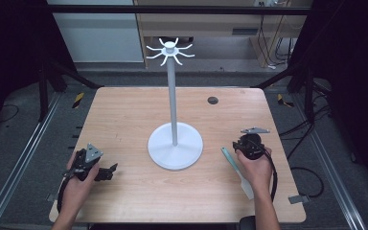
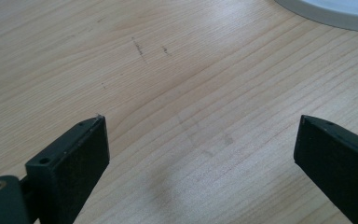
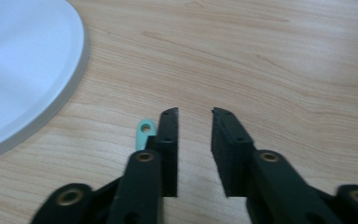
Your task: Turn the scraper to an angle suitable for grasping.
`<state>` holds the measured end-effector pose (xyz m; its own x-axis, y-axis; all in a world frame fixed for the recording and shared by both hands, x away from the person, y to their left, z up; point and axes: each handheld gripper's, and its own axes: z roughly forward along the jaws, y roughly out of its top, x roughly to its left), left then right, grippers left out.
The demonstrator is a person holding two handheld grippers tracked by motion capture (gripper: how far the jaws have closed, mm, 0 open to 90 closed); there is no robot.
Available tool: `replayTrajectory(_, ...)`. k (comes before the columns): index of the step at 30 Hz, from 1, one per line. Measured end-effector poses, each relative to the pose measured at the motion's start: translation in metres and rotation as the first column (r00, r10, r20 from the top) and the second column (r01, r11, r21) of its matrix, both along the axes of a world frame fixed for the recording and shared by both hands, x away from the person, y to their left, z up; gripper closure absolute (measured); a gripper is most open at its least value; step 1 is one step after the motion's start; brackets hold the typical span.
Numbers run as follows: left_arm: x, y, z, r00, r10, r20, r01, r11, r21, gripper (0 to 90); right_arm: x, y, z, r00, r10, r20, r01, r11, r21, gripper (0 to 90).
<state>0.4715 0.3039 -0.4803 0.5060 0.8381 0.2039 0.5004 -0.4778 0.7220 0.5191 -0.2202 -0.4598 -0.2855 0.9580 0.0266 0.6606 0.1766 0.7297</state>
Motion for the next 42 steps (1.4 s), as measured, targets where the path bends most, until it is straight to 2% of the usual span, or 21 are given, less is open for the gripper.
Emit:
replayTrajectory(3,0.000,-0.002,0.000,1.0000,-0.008,-0.003,0.008,0.9999,0.007,3.0,-0.003,0.001,-0.003,0.9997,0.015,0.017,-0.015,0.9998,-0.014,82.3)
replayTrajectory(4,0.000,-0.003,-0.001,1.0000,-0.009,-0.002,0.009,0.9999,0.009,3.0,-0.005,0.003,-0.007,0.9992,0.040,0.005,-0.040,0.9988,-0.028,85.1)
replayTrajectory(10,0.000,-0.003,0.000,1.0000,-0.008,0.001,0.008,0.9999,0.006,2.9,-0.010,0.010,-0.010,0.9974,0.071,-0.009,-0.072,0.9956,-0.060,90.0)
replayTrajectory(16,0.000,-0.003,0.001,1.0000,-0.005,0.006,0.005,1.0000,0.001,2.9,-0.006,0.013,-0.018,0.9960,0.075,-0.049,-0.079,0.9943,-0.072,90.0)
replayTrajectory(25,0.000,-0.003,0.000,1.0000,-0.002,0.008,0.002,1.0000,0.001,2.9,-0.002,0.017,-0.022,0.9943,0.073,-0.078,-0.079,0.9938,-0.078,90.0)
replayTrajectory(42,0.000,-0.003,0.001,1.0000,-0.005,0.007,0.005,1.0000,-0.001,2.9,0.002,0.018,-0.027,0.9922,0.070,-0.103,-0.078,0.9943,-0.073,90.0)
